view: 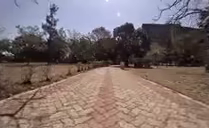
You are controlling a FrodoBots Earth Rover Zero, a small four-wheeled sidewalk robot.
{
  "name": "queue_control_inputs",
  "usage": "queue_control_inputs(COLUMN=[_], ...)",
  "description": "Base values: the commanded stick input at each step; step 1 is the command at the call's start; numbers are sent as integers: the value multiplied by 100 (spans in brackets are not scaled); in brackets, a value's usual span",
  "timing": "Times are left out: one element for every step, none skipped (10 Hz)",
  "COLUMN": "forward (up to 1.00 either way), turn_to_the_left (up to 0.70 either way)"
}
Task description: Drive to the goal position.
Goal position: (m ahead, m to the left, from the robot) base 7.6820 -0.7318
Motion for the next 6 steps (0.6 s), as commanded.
queue_control_inputs(forward=[70,70,70,70,70,70], turn_to_the_left=[0,0,0,0,0,0])
